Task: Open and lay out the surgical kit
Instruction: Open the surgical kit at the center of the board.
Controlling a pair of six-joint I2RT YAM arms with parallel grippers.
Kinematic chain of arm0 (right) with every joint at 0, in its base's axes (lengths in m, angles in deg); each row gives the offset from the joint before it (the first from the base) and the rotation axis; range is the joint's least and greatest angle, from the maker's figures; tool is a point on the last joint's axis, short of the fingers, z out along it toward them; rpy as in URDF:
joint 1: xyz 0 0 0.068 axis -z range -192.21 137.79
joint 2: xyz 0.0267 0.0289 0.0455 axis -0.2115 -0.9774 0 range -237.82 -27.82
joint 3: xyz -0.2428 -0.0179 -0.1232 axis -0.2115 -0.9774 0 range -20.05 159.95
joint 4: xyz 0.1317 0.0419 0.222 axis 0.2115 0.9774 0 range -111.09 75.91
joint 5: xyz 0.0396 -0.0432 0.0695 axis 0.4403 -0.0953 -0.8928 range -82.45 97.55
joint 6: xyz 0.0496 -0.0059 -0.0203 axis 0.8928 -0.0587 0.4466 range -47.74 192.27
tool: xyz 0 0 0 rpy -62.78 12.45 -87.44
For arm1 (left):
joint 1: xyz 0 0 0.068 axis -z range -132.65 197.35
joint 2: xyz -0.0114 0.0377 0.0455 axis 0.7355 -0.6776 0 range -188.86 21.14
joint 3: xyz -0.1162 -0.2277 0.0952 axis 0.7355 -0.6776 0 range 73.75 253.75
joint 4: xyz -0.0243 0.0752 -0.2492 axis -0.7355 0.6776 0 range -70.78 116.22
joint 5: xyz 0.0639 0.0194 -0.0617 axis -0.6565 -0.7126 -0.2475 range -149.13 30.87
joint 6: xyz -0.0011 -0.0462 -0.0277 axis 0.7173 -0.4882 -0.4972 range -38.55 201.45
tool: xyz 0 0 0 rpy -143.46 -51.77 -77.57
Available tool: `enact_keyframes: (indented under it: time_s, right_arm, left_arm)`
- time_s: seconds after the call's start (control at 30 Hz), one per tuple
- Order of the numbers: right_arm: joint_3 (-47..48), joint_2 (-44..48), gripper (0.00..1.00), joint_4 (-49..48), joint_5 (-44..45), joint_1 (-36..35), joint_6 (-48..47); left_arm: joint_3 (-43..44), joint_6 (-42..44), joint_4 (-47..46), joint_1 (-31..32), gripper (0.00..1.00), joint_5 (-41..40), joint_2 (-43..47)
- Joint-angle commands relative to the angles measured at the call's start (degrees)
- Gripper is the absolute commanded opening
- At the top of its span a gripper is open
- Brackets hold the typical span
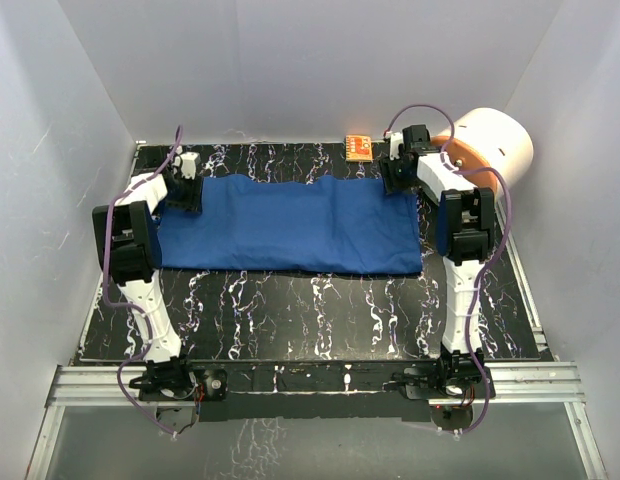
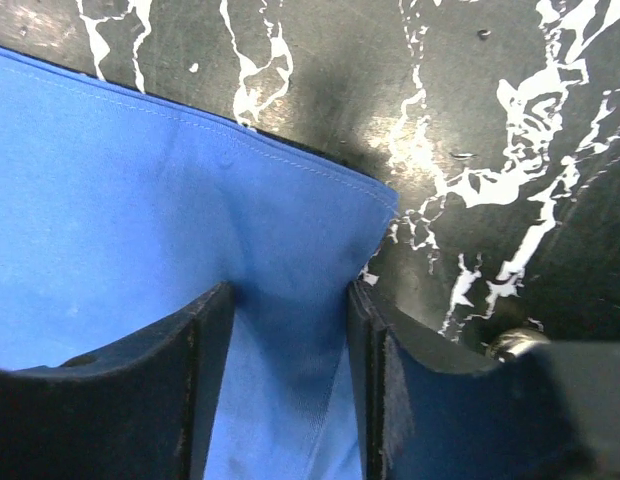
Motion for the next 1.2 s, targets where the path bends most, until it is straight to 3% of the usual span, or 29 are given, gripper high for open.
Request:
enact_keyframes:
  time_s: [0.0, 0.13, 0.37, 0.5, 0.93, 1.17]
  right_arm:
    - [1.4, -2.3, 0.40, 1.0, -4.0, 1.3, 2.3]
    - [1.8, -1.0, 0.24, 0.7, -5.2, 1.3, 1.1]
    - [-1.3, 5.6, 0.14, -2.2, -7.8, 1.3, -2.8]
    - [-4.5, 10.2, 0.01, -3.3, -12.0, 1.3, -6.9]
    - [-20.0, 29.1, 0.00, -1.3, -24.8, 0.2, -21.6]
    - [-32.4, 42.5, 0.00, 3.5, -29.2, -6.2, -30.3]
  left_arm:
    - [-1.1, -0.5, 1.0, -0.3, 0.48, 1.5, 5.7]
    - [-1.0, -0.3, 1.1, -0.3, 0.48, 1.4, 5.7]
    - [0.1, 0.7, 1.8, -0.3, 0.48, 2.1, 5.5]
    - [0.1, 1.5, 1.6, -0.3, 0.48, 3.9, 6.2]
    - [-0.9, 2.0, -1.3, -0.3, 0.50, 7.5, 10.8]
    - [-4.5, 1.9, -6.7, -0.3, 0.53, 13.4, 16.5]
